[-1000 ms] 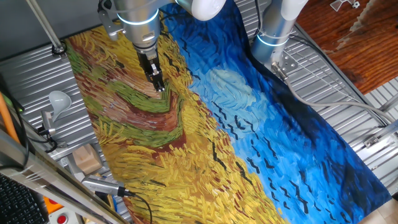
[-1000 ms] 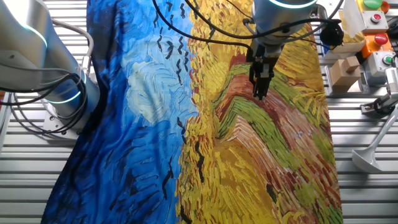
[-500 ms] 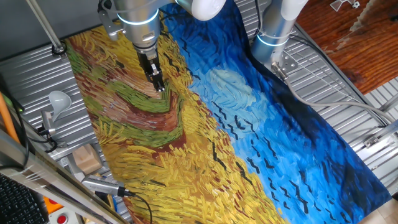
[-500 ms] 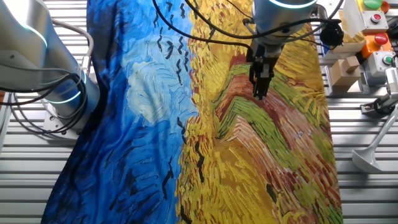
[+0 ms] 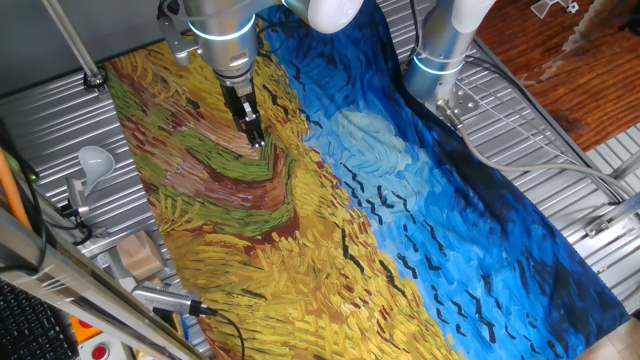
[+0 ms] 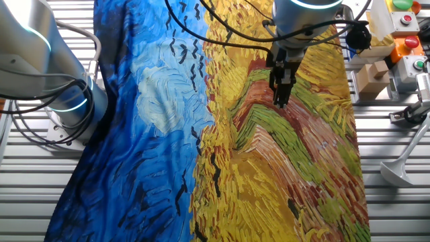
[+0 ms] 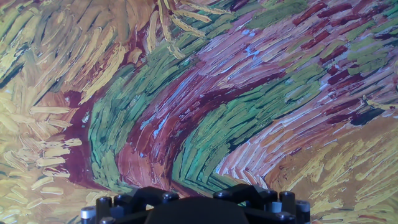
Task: Grasp the moving object
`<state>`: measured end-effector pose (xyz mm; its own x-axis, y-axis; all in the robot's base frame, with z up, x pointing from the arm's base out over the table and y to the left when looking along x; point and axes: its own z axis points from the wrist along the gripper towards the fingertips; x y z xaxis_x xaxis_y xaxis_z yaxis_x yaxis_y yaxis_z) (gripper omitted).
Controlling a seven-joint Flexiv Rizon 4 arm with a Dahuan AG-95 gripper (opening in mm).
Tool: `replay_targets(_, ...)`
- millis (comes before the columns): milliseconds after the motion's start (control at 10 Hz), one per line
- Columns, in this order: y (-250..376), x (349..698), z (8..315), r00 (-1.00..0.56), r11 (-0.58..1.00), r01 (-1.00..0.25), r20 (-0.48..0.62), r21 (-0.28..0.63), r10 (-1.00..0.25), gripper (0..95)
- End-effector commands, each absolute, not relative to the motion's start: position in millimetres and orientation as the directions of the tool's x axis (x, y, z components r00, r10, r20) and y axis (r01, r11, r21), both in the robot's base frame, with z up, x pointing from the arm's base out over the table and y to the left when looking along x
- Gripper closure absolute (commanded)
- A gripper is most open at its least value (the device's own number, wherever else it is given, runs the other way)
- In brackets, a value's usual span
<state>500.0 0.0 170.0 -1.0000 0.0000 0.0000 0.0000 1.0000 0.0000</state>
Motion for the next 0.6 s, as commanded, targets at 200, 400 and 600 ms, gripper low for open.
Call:
replay_targets(200, 0.0, 500.0, 170.0, -0.924, 0.922, -0.379, 0.025, 0.082, -0.383, 95.0)
replay_targets(400, 0.0, 500.0, 170.0, -0.924, 0.922, -0.379, 0.028, 0.082, -0.382, 95.0)
replay_targets(600, 0.0, 500.0, 170.0, -0.923, 0.922, -0.379, 0.028, 0.082, -0.383, 95.0)
